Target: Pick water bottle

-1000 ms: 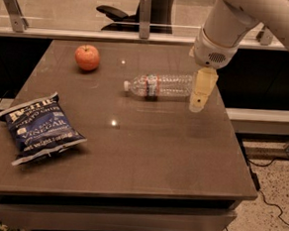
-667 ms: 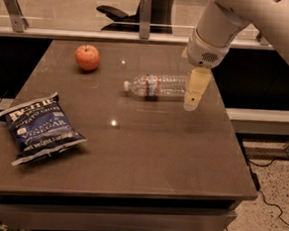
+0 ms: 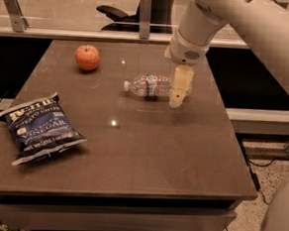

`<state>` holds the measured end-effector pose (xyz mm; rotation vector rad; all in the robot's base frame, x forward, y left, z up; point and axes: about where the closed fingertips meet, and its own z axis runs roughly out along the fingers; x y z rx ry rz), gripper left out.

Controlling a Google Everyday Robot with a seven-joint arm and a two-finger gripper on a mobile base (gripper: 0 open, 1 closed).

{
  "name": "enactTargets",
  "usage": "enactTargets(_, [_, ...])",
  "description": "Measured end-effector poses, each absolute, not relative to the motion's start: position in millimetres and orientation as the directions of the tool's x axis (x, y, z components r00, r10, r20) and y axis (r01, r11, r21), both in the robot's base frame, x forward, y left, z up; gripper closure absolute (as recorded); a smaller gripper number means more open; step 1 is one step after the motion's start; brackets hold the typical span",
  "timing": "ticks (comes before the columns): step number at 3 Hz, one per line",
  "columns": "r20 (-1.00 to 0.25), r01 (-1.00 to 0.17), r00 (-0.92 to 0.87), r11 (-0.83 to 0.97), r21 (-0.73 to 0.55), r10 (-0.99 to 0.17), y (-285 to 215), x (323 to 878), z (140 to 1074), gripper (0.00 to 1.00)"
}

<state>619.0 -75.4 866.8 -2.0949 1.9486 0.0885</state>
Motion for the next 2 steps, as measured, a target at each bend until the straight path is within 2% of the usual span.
enactTargets(2, [-0.231, -0.985, 0.128, -0.097, -0.142, -0.965, -42, 628, 844, 0.0])
